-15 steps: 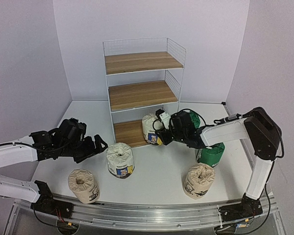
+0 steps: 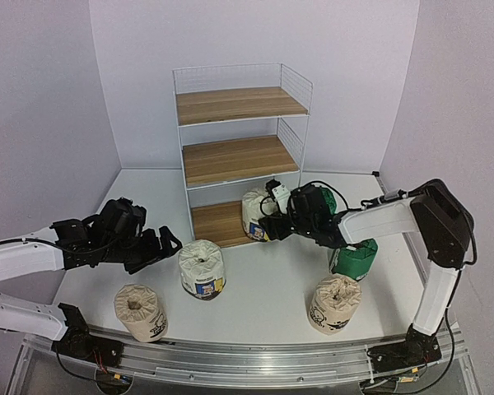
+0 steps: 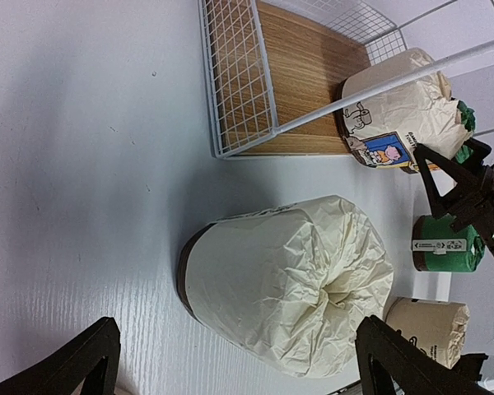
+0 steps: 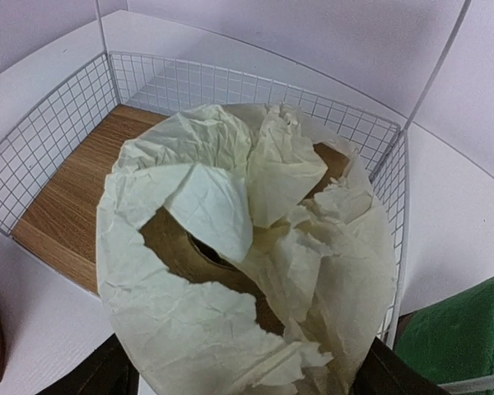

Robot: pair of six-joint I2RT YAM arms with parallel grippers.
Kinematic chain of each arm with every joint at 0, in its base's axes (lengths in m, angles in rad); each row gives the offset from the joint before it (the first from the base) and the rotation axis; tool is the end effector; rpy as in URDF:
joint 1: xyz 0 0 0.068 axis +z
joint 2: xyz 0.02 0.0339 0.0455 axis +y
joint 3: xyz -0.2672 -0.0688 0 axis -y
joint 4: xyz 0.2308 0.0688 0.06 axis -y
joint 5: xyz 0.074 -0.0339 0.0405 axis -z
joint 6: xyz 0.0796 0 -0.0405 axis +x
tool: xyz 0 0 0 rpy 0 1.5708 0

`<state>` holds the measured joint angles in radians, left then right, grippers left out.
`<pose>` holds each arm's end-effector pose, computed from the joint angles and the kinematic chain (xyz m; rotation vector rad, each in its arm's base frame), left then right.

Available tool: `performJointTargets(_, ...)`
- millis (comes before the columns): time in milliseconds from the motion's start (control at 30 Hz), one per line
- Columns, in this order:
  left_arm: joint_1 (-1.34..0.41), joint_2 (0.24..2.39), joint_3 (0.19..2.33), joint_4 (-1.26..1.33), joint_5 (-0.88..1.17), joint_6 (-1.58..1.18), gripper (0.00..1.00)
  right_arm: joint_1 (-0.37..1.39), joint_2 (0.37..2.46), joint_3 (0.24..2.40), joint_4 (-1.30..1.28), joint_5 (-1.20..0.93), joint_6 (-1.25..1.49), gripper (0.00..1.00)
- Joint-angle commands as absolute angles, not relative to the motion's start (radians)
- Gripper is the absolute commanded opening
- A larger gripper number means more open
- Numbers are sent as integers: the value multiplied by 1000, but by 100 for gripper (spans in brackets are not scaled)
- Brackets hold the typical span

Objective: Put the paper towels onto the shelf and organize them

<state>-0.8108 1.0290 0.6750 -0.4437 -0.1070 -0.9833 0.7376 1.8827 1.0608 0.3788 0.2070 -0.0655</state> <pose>0.1622 -0.1583 0.2091 -0.2683 2.4740 -0.7083 0.3369 0.2840 0.1745 -0.6629 1.8983 0.2216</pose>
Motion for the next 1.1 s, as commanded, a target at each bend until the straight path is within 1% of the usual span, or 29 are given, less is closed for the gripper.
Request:
performJointTargets(0,-813,1016,716,-426,-107,-968,100,738,1778,1038,352,185,-36,82)
performJointTargets(100,-813,1003,709,-431,-108,-972,100,738,1733,1013,293,170,-11,87)
performJointTargets(167,-813,993,704,-433,-109,-974,100,738,1701,993,255,155,11,93)
performJointTargets(233,-813,984,699,-436,-108,-978,100,738,1671,979,203,139,46,95)
performJointTargets(333,-813,971,694,-440,-109,-980,100,739,1623,956,122,70,88,97)
performJointTargets(500,-813,962,687,-440,-112,-980,100,747,1591,940,57,-134,157,98)
performJointTargets(633,-813,968,684,-432,-109,-977,100,774,1633,978,38,-214,132,98)
performJointTargets(767,-813,977,682,-420,-106,-977,100,781,1707,1051,22,-236,110,98)
performJointTargets(933,-813,991,682,-404,-101,-979,100,781,1805,1146,29,-205,85,97)
performJointTargets(1067,-813,1000,683,-393,-98,-980,100,781,1863,1205,31,-111,73,97)
